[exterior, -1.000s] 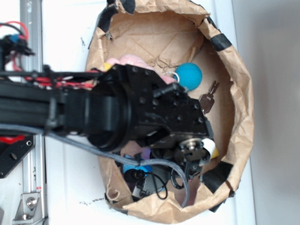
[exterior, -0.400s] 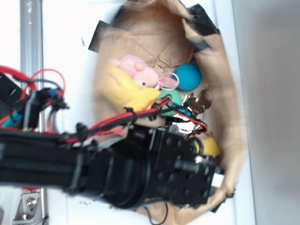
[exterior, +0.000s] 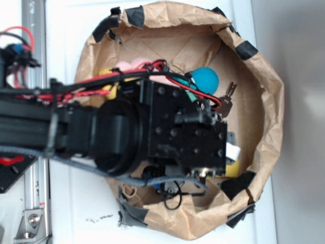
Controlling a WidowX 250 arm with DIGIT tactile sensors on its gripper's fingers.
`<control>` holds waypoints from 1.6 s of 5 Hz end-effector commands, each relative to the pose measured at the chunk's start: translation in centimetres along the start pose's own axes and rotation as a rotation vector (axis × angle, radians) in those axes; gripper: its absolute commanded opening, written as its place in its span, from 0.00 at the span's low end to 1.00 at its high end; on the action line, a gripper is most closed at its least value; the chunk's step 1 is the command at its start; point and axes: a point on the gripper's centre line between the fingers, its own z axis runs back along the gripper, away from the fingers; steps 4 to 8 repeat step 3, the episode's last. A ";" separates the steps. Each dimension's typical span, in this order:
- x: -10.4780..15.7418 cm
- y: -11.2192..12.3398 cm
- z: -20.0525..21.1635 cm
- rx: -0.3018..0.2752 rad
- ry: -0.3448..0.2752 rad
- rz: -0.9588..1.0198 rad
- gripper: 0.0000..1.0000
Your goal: Grab the blue sponge.
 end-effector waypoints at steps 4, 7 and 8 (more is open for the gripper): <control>-4.8 3.2 14.5 0.080 -0.271 0.339 0.00; -4.8 3.2 14.5 0.080 -0.271 0.339 0.00; -4.8 3.2 14.5 0.080 -0.271 0.339 0.00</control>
